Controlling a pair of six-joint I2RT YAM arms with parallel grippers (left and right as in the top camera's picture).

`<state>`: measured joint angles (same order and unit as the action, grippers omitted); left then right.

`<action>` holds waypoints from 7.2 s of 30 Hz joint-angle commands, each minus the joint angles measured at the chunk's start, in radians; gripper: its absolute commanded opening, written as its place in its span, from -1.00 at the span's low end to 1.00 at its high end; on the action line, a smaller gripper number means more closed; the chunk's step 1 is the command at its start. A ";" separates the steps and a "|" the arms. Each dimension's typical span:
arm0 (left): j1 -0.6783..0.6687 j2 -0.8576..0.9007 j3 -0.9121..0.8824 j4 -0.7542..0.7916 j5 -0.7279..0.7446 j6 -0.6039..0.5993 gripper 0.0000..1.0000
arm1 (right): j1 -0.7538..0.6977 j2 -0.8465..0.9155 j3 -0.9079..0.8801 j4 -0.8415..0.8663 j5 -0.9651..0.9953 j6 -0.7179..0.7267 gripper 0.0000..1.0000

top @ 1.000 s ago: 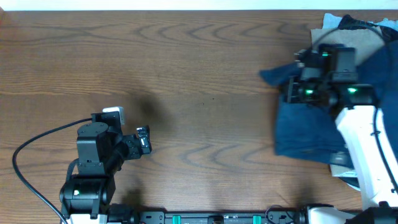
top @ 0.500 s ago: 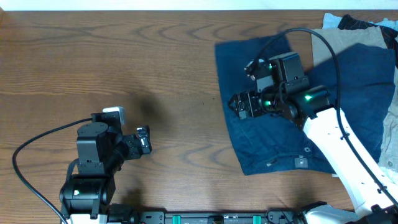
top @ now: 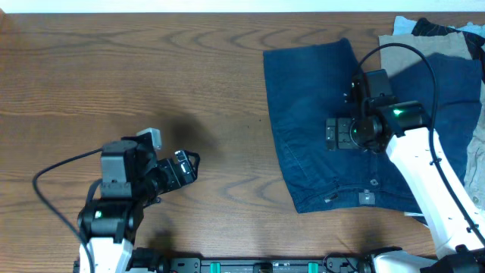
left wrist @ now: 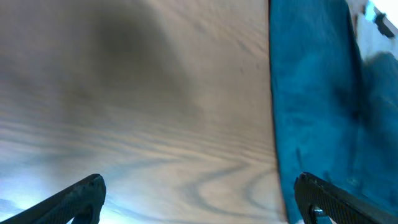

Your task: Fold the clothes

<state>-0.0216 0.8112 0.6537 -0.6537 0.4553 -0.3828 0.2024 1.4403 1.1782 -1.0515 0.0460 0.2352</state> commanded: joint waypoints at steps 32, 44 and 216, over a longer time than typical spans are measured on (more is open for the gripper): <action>-0.344 0.481 0.006 0.037 -0.222 -0.064 0.96 | 0.327 0.057 -0.266 0.187 -0.199 0.057 0.75; -0.343 0.481 0.006 0.033 -0.222 -0.064 0.96 | 0.482 0.202 -0.385 0.323 -0.019 0.188 0.08; -0.221 0.697 0.004 -0.202 -0.518 -0.914 -0.66 | 0.093 -0.068 -0.661 0.443 -0.330 1.002 -0.07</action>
<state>-0.2493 1.4971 0.6662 -0.8528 -0.0376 -1.3071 0.3012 1.3685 0.5655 -0.6506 -0.2508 1.1137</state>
